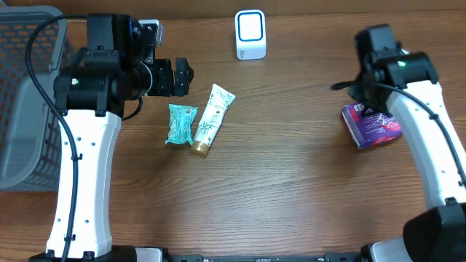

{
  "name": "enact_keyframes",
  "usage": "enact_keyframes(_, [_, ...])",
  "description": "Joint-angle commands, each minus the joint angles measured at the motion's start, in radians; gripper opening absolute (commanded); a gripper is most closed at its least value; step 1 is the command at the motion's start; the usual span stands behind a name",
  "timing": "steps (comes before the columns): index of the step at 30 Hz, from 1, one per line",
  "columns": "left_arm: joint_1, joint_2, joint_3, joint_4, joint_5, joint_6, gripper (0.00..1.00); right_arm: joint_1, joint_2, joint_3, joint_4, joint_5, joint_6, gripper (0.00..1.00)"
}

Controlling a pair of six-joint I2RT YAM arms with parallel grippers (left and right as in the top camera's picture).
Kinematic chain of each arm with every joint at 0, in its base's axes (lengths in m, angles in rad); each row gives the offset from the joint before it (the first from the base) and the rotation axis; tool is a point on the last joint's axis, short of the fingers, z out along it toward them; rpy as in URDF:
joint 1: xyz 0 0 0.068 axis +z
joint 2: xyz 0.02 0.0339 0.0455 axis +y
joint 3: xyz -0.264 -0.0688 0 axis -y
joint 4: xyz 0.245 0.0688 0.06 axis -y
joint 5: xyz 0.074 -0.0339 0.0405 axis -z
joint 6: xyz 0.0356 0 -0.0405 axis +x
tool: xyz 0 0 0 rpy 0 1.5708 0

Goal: Scan the item barcode
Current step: 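Place the yellow pouch on the purple pack at right, release, then move the right gripper to the white Pantene tube and grasp it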

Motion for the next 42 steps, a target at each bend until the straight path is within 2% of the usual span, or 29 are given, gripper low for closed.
enact_keyframes(1, [-0.001,0.006,0.011,0.000,0.005,-0.014,1.00,-0.096,-0.016,-0.143,0.123,-0.125,0.051,0.04])
enact_keyframes(6, [-0.001,0.006,0.011,0.000,0.005,-0.014,1.00,-0.190,-0.016,-0.312,0.284,-0.225,0.051,0.04])
enact_keyframes(7, [-0.001,0.006,0.011,0.000,0.005,-0.014,1.00,-0.193,-0.016,-0.323,0.287,-0.225,0.051,0.10])
enact_keyframes(9, [-0.001,0.006,0.011,0.000,0.005,-0.014,1.00,-0.193,-0.016,-0.329,0.283,-0.225,0.041,0.35])
enact_keyframes(10, [-0.002,0.006,0.011,0.000,0.005,-0.014,1.00,-0.193,-0.016,-0.327,0.283,-0.230,0.010,0.59])
enact_keyframes(12, [-0.002,0.006,0.011,0.000,0.006,-0.014,1.00,-0.193,-0.016,-0.301,0.272,-0.278,-0.100,0.90])
enact_keyframes(13, [-0.002,0.006,0.011,0.000,0.005,-0.014,1.00,-0.193,-0.016,-0.281,0.258,-0.293,-0.123,0.92])
enact_keyframes(15, [-0.002,0.006,0.011,0.000,0.005,-0.014,1.00,-0.191,-0.016,-0.218,0.211,-0.296,-0.129,0.95])
enact_keyframes(17, [0.000,0.006,0.011,0.000,0.005,-0.014,1.00,-0.189,-0.016,-0.075,0.119,-0.302,-0.137,0.96])
enact_keyframes(21, [0.001,0.006,0.011,0.000,0.005,-0.014,1.00,-0.168,-0.016,0.070,0.087,-0.431,-0.224,0.99])
enact_keyframes(24, [0.001,0.006,0.011,0.000,0.005,-0.014,1.00,-0.109,-0.010,0.076,0.201,-0.615,-0.225,1.00])
enact_keyframes(26, [0.001,0.006,0.011,0.000,0.005,-0.014,1.00,-0.067,0.004,0.065,0.261,-0.667,-0.212,1.00])
enact_keyframes(37, [0.000,0.006,0.011,0.000,0.005,-0.014,1.00,0.351,0.348,0.056,0.573,-0.696,0.052,1.00])
enact_keyframes(42, [0.000,0.006,0.011,0.000,0.005,-0.014,1.00,0.452,0.457,0.056,0.715,-0.683,0.104,1.00])
